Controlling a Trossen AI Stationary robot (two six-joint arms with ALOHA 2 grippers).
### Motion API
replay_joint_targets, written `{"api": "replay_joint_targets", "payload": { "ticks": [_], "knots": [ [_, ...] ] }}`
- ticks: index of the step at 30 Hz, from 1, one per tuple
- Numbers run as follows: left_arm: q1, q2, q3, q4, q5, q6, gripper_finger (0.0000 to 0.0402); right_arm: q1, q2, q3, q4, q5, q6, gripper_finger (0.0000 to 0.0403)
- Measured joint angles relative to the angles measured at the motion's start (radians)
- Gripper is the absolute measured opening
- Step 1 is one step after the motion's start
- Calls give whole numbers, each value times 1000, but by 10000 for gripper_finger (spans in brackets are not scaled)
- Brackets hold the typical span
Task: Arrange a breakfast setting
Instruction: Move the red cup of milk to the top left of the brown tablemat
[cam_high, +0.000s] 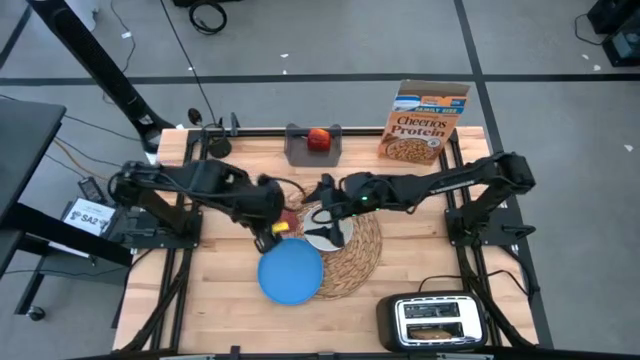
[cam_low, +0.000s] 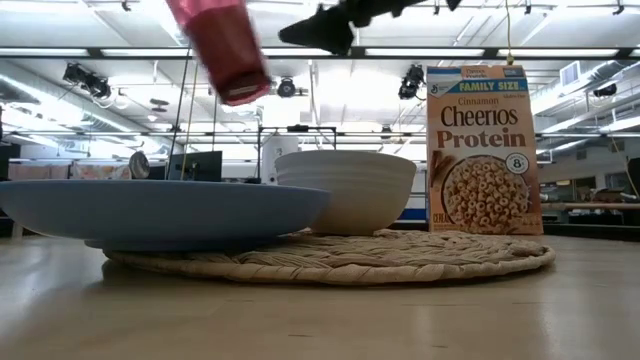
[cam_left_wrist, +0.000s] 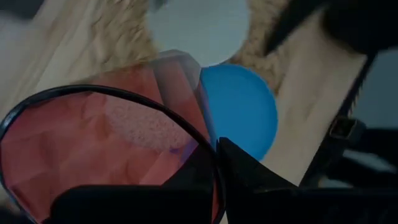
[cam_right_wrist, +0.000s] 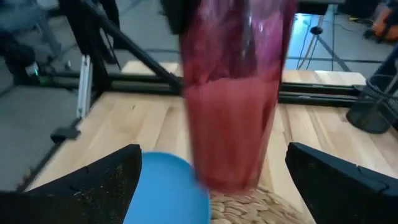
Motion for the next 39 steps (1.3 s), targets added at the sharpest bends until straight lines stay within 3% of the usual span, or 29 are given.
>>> {"api": "replay_joint_targets", "payload": {
  "ticks": [6,20,28,34,39],
  "knots": [
    [-41,70,81,31,-28,151,14,-6,71,69,-46,-69,-19,399],
    [-61,86,78,148,-85,311,14,-8,85,69,-82,-150,7,384],
    [-55,86,78,140,-80,362,14,-7,85,69,-101,-129,36,335],
    [-52,84,78,149,-85,369,61,-3,85,68,-99,-59,40,334],
    [-53,57,78,132,-70,322,129,6,78,68,-98,-2,45,334]
  ]
}}
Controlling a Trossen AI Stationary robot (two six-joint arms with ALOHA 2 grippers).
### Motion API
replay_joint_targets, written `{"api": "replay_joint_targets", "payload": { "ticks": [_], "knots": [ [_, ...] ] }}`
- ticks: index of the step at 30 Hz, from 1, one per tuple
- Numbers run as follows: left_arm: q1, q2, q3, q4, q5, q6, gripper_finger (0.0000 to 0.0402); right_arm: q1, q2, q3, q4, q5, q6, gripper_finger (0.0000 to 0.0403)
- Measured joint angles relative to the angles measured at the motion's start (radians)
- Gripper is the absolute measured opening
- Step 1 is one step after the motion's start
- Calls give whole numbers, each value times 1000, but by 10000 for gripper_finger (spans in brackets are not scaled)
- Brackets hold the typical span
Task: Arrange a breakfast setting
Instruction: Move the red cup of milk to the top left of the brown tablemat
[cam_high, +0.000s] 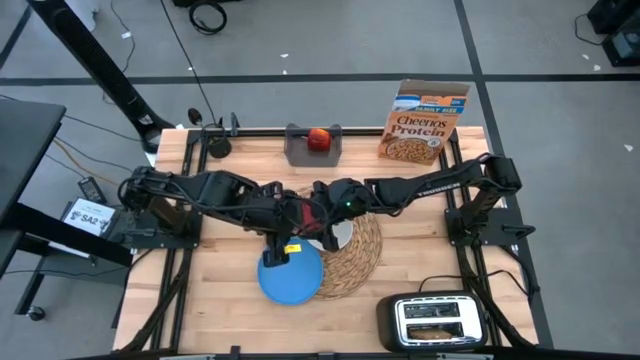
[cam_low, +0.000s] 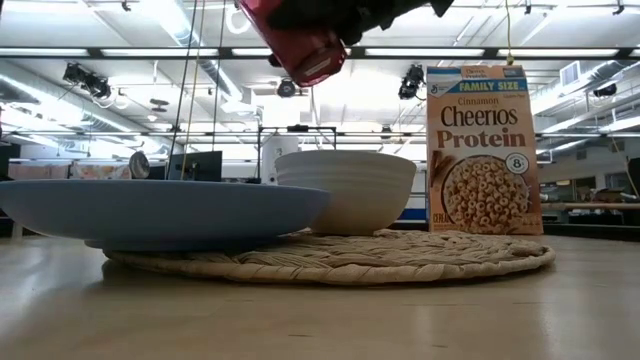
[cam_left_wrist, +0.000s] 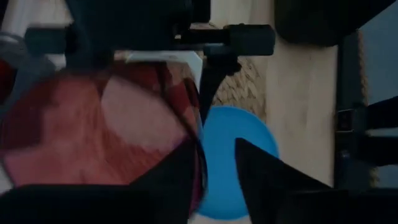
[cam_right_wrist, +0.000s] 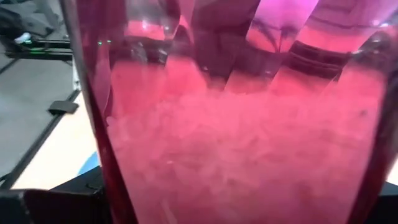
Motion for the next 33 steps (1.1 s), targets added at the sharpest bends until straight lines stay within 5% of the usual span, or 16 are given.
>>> {"api": "replay_joint_targets", "payload": {
  "ticks": [5,9,19,27,33],
  "knots": [
    [-22,-96,0,-60,21,-111,202,-5,-50,-44,7,44,13,334],
    [-92,-197,0,-6,-118,-204,229,-36,-131,-156,54,82,17,334],
    [-217,-264,0,247,-523,-206,218,-155,-324,-567,405,130,52,334],
    [-160,-281,-108,421,-605,-164,203,-248,-305,-768,799,136,70,334],
    [-173,-401,-337,670,-731,-99,184,-343,-215,-783,947,104,60,334]
  ]
}}
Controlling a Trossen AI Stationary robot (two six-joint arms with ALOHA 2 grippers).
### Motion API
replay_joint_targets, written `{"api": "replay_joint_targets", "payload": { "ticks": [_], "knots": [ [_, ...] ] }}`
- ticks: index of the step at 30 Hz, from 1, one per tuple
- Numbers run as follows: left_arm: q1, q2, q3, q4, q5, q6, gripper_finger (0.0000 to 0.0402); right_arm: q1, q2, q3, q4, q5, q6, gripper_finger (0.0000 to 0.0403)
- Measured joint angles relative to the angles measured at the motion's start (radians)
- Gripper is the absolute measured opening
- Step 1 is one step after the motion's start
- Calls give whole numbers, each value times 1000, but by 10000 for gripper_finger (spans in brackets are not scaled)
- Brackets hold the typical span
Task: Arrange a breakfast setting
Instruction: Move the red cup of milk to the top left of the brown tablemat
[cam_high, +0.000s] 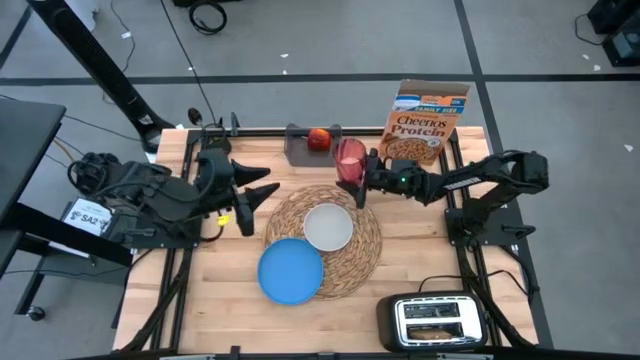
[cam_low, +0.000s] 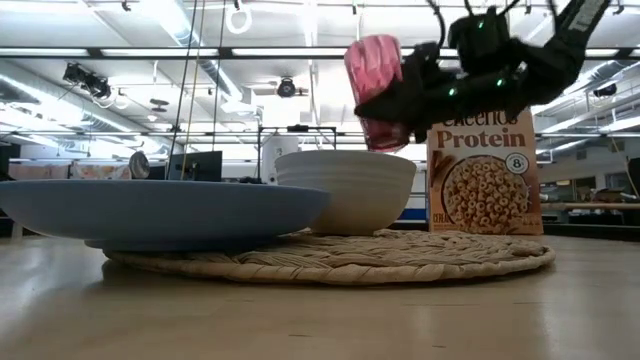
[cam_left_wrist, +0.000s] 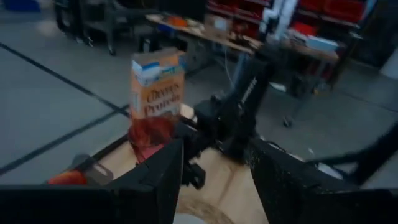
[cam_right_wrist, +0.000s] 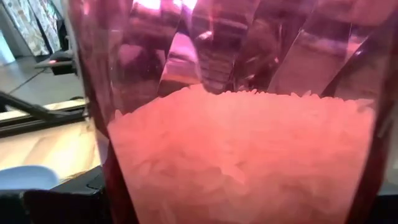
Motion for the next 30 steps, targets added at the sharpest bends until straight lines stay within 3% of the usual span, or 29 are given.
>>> {"api": "replay_joint_targets", "payload": {
  "ticks": [3,9,18,30],
  "knots": [
    [6,-33,-101,54,-81,-65,171,-32,61,0,97,-9,-13,334],
    [35,-26,-180,47,-81,-192,158,-73,171,0,254,-26,-37,334],
    [-3,-3,-303,140,-67,-126,157,-84,365,1,522,-27,-47,334],
    [-24,-4,-315,172,-66,-125,157,-164,496,-141,633,20,-72,334]
  ]
}}
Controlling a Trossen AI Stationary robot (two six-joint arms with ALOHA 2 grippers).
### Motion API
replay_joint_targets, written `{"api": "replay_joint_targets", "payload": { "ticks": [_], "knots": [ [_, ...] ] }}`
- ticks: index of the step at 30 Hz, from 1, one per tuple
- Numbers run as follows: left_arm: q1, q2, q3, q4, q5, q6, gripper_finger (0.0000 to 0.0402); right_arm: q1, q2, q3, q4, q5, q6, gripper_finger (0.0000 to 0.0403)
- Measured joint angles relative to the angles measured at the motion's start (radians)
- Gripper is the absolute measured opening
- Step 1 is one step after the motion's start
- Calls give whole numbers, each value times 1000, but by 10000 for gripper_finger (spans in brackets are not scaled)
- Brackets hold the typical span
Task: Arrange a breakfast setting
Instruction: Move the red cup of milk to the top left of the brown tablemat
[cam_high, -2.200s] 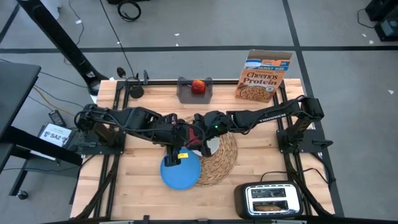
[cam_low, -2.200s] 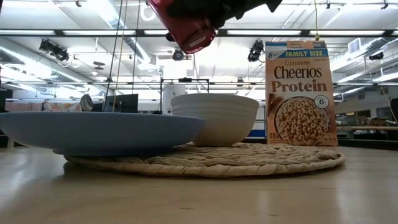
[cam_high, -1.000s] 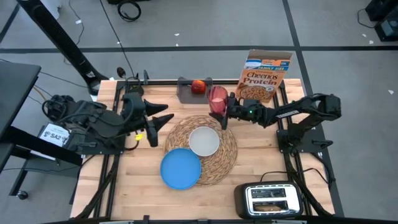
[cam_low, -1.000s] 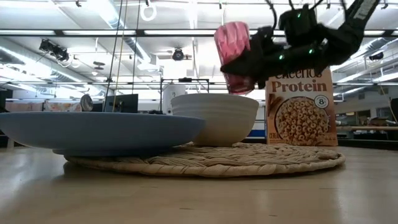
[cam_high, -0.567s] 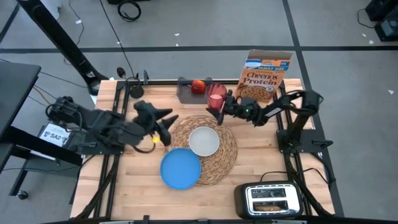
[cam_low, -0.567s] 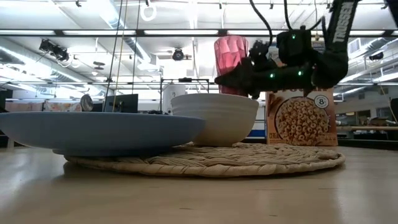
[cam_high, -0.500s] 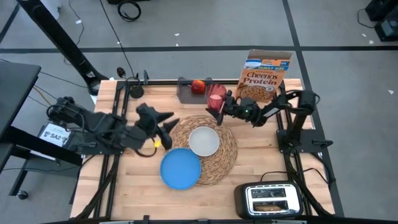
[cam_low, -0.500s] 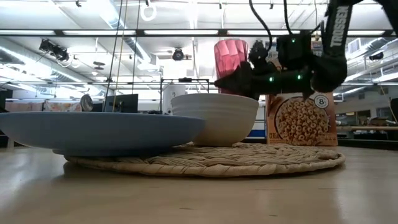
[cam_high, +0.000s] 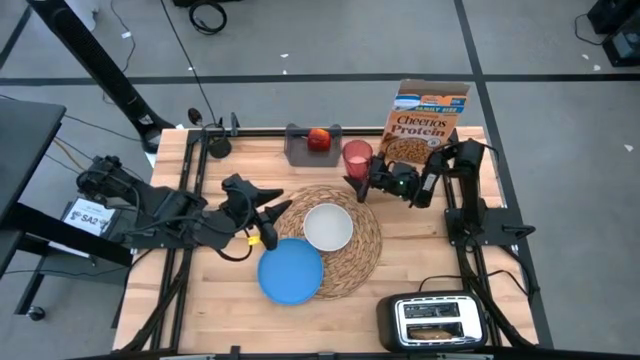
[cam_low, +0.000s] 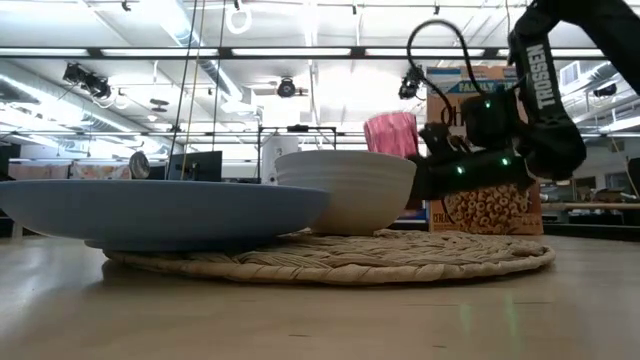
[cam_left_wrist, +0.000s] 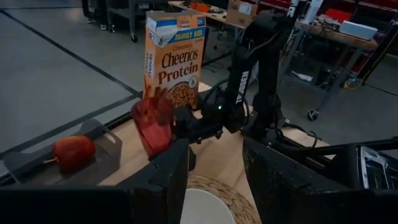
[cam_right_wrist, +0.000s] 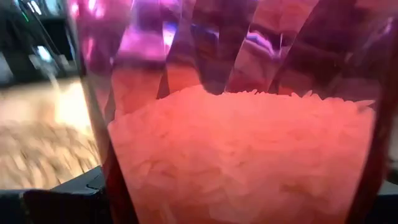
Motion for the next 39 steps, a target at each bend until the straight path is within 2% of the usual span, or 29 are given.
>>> {"api": "replay_joint_targets", "payload": {
  "ticks": [9,15,20,27,34,39],
  "knots": [
    [0,0,0,3,7,-31,157,-44,87,39,5,-31,-30,334],
    [-1,0,0,2,62,-32,157,-42,85,32,4,-57,-36,334],
    [-1,0,0,2,64,-35,157,-23,84,31,4,-48,-45,356],
    [-1,0,0,2,86,-35,157,-23,83,31,-5,-40,-28,344],
    [-2,0,0,2,87,-47,157,-16,67,30,-25,-45,-17,379],
    [-2,0,0,2,112,-52,157,-18,18,20,-103,-37,-17,390]
  ]
}}
